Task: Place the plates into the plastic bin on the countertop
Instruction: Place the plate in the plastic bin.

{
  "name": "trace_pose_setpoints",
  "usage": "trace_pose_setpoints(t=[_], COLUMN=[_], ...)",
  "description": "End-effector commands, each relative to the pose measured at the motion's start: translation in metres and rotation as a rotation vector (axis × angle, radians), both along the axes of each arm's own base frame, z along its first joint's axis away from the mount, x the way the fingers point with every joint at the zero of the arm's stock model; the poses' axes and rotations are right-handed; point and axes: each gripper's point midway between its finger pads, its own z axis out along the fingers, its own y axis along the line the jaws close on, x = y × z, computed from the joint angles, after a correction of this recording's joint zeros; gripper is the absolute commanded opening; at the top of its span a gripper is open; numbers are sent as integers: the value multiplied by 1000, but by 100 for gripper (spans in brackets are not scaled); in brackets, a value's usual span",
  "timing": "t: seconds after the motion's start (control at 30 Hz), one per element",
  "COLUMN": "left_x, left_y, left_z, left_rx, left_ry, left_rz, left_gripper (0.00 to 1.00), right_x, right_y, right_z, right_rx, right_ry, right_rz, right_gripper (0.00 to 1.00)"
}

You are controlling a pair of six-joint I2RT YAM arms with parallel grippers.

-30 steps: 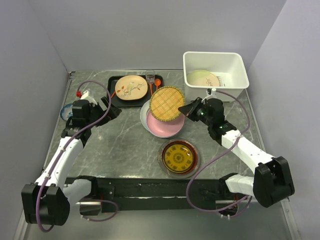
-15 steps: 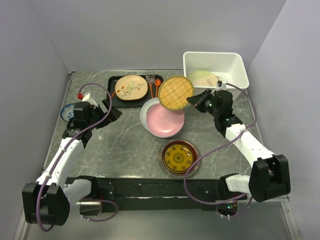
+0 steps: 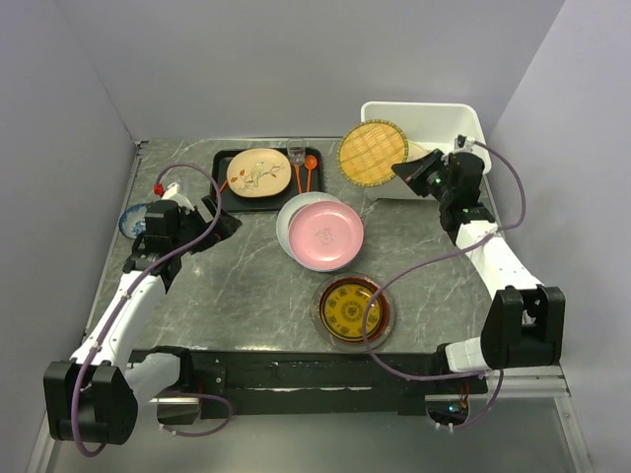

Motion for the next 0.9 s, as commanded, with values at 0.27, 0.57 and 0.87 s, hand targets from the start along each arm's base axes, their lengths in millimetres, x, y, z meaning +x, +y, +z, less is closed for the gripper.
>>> trace_pose_setpoints(t=[0.27,0.57,0.87], left_x=[5,4,3], left_y=[-6,-5,-4], left_z=[9,3,4], left_rx=[-2,1,13], left_ry=[-53,-39,-41], left_rz=[-33,-30,-21], left_gripper=[99,99,99], right_x=[36,54,73], right_y=[-41,-57,-72], right_z=[44,41,40], right_rx=[40,24,4], right_ry=[-107,-95,-86], right_rz=[-47,-72,-98], right_gripper=[0,0,0])
